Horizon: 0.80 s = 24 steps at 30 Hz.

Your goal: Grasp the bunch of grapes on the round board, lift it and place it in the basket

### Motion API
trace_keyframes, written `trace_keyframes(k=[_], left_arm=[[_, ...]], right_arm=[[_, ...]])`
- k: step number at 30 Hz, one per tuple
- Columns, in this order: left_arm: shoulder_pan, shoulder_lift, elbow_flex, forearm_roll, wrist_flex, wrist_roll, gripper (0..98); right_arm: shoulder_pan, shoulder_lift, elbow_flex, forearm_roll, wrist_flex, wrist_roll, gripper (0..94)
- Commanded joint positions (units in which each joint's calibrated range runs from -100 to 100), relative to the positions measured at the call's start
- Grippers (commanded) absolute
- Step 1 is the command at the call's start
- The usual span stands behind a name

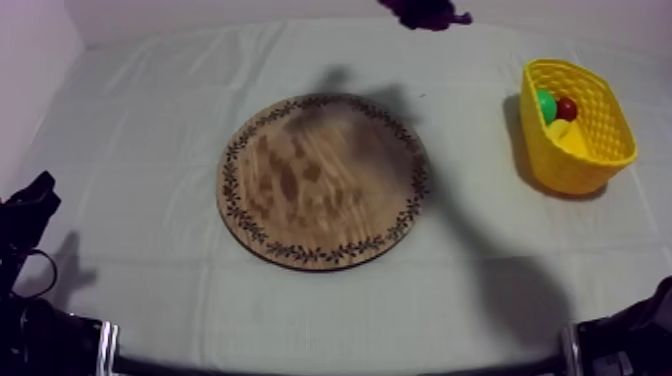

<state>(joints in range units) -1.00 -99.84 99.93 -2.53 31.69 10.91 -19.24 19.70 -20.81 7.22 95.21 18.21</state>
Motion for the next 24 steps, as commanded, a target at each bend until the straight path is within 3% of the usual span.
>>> trace_keyframes(k=[1,13,24], left_arm=[[0.0,0.0,0.0,0.01,0.0,0.0,0.0],[0.0,0.0,0.0,0.01,0.0,0.0,0.0],[0.0,0.0,0.0,0.01,0.0,0.0,0.0]], right_arm=[[2.8,-1.4,2.9,0.1,-0.2,-0.6,32.3],[13.7,-10.1,16.2,1.7,-1.4,-2.7,32.6],[23.3,-14.4,27.4,2.8,-3.8,-2.0,33.0]])
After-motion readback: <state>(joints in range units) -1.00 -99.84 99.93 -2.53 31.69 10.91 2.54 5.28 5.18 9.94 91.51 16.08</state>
